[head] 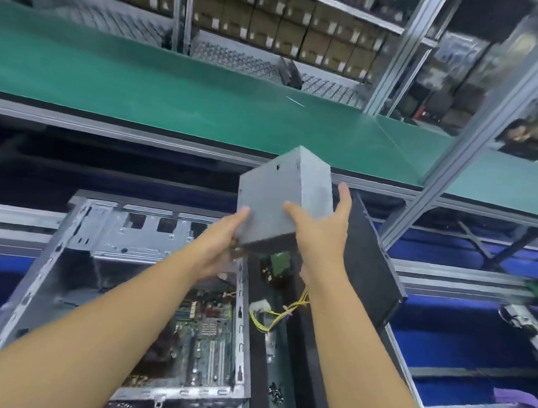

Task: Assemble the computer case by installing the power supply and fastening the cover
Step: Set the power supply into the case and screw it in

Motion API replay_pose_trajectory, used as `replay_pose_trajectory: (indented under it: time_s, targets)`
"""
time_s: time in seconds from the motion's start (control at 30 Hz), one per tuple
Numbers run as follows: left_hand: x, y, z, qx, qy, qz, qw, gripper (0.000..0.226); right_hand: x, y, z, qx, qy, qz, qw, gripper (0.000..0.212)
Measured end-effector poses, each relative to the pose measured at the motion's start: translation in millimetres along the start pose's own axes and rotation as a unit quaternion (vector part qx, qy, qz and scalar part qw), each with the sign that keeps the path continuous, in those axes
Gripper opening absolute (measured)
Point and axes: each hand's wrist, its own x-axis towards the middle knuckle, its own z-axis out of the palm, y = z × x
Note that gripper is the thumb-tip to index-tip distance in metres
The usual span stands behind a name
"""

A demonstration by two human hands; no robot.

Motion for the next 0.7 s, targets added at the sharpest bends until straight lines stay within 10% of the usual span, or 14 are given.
replay_pose_trajectory:
  time_s: [0.2, 0.53, 0.7]
  targets:
    - [-52, 30, -50, -0.1, -0.021, -0.002, 0.995, 0.094, -32, -15, 20, 0.149, -0.114, 0.055, 0.981, 0.102]
    - [-114, 40, -130, -0.09, 0.054, -0.009, 0.994, 0.083, -85, -21, 61, 0.028, -0.292, 0.098, 0.951, 0.05]
    - [-151, 26, -165, -0.165, 0.093, -0.002, 0.982, 0.05, -102, 7, 76, -0.002, -0.409, 0.17, 0.896, 0.061]
